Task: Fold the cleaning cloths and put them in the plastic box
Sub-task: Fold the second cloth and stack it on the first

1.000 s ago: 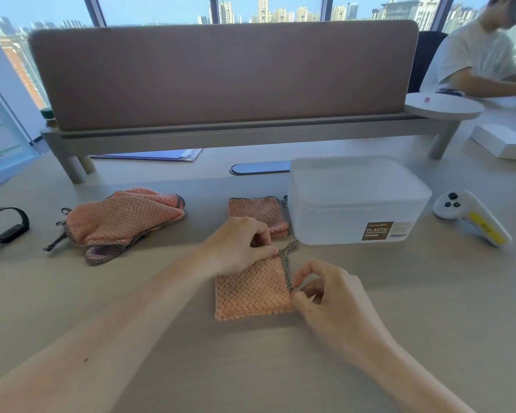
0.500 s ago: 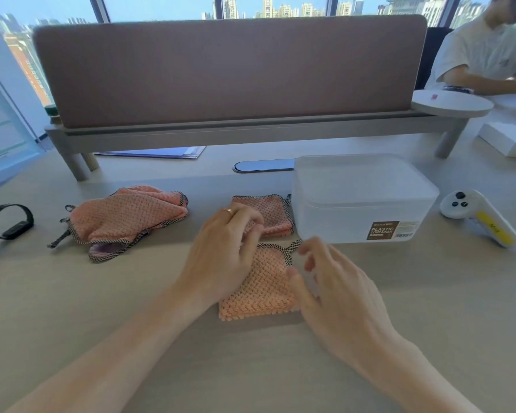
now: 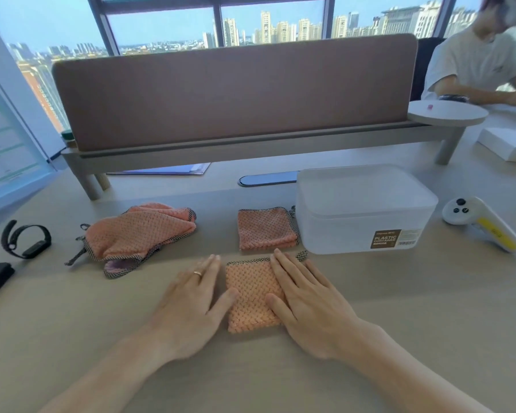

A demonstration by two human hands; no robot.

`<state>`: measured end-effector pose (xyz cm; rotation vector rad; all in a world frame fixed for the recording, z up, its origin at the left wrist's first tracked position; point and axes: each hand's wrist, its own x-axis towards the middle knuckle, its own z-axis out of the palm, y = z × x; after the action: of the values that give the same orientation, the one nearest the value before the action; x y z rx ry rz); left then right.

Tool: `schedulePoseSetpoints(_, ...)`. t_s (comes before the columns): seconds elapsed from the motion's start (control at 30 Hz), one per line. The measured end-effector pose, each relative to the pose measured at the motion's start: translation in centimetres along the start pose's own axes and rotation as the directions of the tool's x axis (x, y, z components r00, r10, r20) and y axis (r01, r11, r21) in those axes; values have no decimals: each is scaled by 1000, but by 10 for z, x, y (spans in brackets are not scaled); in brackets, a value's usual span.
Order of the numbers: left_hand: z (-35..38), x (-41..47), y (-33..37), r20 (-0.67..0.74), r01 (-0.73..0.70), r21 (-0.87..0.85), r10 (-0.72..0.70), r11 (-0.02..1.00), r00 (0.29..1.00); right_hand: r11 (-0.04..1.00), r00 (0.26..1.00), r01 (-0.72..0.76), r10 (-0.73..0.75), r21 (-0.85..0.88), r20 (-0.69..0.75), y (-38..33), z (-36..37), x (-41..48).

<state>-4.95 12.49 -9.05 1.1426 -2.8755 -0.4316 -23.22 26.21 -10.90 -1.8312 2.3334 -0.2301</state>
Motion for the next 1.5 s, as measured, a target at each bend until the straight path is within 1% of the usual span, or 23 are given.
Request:
schedulePoseSetpoints(0.07,-9,7,-2,-114,76,-81,-85,994,990,1000,1000,-3,3,12,-4,0,0,0)
schedulePoseSetpoints(0.1,-13,12,2,-139,89,-123,-106,988,985,1000,1000,-3,4,11,-6,0,0,0)
schedulePoseSetpoints(0.13,-15,17,8,-130,95,-172,-118,981,984,1000,1000,-3,3,8,-7,1,1,-1)
schedulePoseSetpoints(0.27,-21,30,32,37,128,-364,-123,922,992,1000,1000,-7,7,6,1,1,3,0)
schedulePoseSetpoints(0.33,-22,32,37,38,137,-377,-133,916,990,1000,1000,-11,11,3,-2,1,3,0)
schedulePoseSetpoints(0.47,-20,27,40,-28,134,-438,-163,889,986,1000,1000,-6,6,0,-18,1,3,0)
schedulePoseSetpoints(0.6,-14,12,44,-138,-14,-552,-75,834,988,1000,1000,-4,4,4,-9,1,2,-1)
schedulePoseSetpoints(0.67,-11,5,44,-156,-96,-537,13,838,988,1000,1000,-3,3,7,-5,1,2,-1)
schedulePoseSetpoints(0.73,-8,4,41,-149,-146,-479,84,866,985,1000,1000,4,-4,6,-9,1,3,-1)
schedulePoseSetpoints(0.8,-7,7,36,-141,-144,-476,87,867,986,1000,1000,6,-6,3,-17,2,3,-1)
schedulePoseSetpoints(0.93,-6,12,31,-122,-55,-597,-22,800,992,1000,1000,6,-6,0,-23,1,2,-3)
schedulePoseSetpoints(1.03,-11,10,30,-95,-66,-648,6,759,995,1000,999,4,-4,11,-36,1,2,-3)
schedulePoseSetpoints(1.13,-21,10,31,-79,-99,-622,63,777,995,999,999,4,-3,35,-44,1,0,-5)
schedulePoseSetpoints(1.2,-35,14,33,-44,-98,-646,91,757,995,994,997,-8,16,112,-73,1,-3,-8)
schedulePoseSetpoints(1.23,-46,18,34,-21,-93,-671,106,735,994,981,995,-19,39,191,-97,2,-5,-11)
schedulePoseSetpoints(1.27,-58,23,33,-7,-94,-686,122,722,992,956,991,-30,67,290,-119,2,-7,-14)
schedulePoseSetpoints(1.33,-86,37,34,-13,-101,-666,123,739,992,876,982,-32,117,481,-147,4,-10,-22)
schedulePoseSetpoints(1.37,-101,46,36,-22,-97,-667,110,739,994,840,979,-35,137,541,-149,4,-11,-26)
schedulePoseSetpoints(1.43,-123,65,42,3,-63,-737,97,672,995,805,979,-47,155,592,-133,7,-11,-33)
schedulePoseSetpoints(1.5,-140,85,53,51,-14,-794,90,608,995,802,979,-58,161,594,-122,9,-8,-38)
